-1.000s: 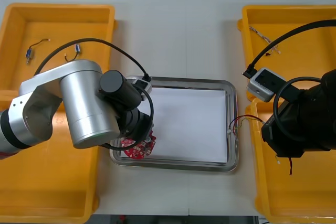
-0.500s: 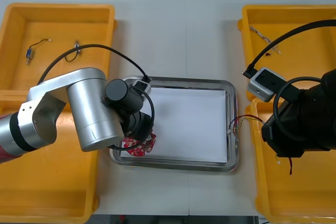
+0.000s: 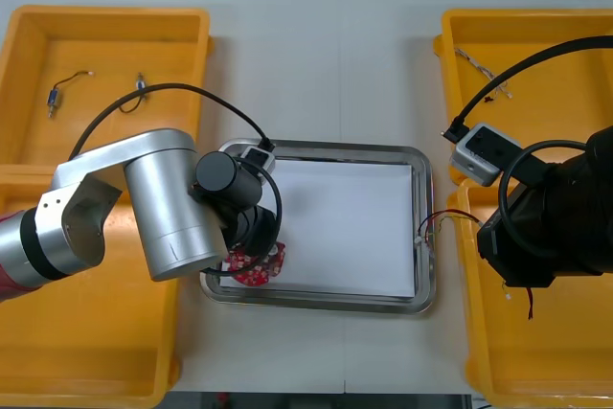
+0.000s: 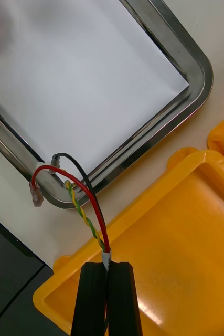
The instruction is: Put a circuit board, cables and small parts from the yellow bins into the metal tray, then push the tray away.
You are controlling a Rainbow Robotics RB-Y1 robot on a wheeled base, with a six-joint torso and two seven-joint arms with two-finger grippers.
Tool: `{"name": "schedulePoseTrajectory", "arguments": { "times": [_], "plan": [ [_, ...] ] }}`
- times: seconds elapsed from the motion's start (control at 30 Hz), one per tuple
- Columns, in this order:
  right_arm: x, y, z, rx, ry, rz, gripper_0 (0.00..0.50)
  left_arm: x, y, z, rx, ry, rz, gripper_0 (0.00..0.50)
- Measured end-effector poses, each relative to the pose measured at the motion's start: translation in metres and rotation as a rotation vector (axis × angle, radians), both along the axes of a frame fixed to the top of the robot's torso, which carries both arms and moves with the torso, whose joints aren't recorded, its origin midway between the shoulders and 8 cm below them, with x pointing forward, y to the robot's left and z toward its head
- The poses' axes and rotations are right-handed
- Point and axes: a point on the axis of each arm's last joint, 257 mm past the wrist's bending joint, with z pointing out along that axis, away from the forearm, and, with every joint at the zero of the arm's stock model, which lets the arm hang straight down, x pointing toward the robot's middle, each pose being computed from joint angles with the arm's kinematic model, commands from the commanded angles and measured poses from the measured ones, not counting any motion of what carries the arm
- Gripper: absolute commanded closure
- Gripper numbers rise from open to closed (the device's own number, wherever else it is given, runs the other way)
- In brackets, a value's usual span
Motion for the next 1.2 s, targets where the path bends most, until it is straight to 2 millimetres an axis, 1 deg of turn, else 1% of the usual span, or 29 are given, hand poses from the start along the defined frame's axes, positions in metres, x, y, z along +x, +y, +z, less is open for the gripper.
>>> {"name": "schedulePoseTrajectory", "arguments": {
  "times": [0.03, 0.07, 0.53, 0.67, 0.77, 0.9, 1.03, 1.13, 1.2],
  "plan": [
    [0.0, 0.0, 0.0, 0.0, 0.0, 0.0, 0.5, 0.0, 0.0, 0.0, 0.0, 0.0, 0.001, 0.022],
    [0.0, 0.0, 0.0, 0.0, 0.0, 0.0, 0.5, 0.0, 0.0, 0.0, -0.001, 0.0, 0.002, 0.0],
    [0.0, 0.0, 0.0, 0.0, 0.0, 0.0, 0.5, 0.0, 0.0, 0.0, -0.01, 0.001, 0.016, 0.0],
    [0.0, 0.0, 0.0, 0.0, 0.0, 0.0, 0.5, -0.002, -0.003, 0.005, -0.033, 0.012, 0.032, 0.0],
    [0.001, 0.002, 0.001, 0.007, -0.003, 0.003, 0.5, -0.006, 0.0, 0.021, -0.057, 0.035, 0.074, 0.0],
    [0.002, 0.009, 0.003, 0.031, -0.013, 0.014, 0.5, -0.005, 0.009, 0.057, -0.109, 0.064, 0.139, 0.0],
    [0.001, 0.015, 0.005, 0.044, -0.012, 0.029, 0.5, 0.001, 0.025, 0.089, -0.151, 0.078, 0.205, 0.0],
    [0.001, 0.025, 0.008, 0.06, -0.012, 0.054, 0.5, 0.002, 0.039, 0.102, -0.155, 0.092, 0.246, 0.0],
    [0.001, 0.031, 0.008, 0.063, -0.012, 0.07, 0.5, 0.0, 0.046, 0.107, -0.154, 0.106, 0.264, 0.0]
  ]
}}
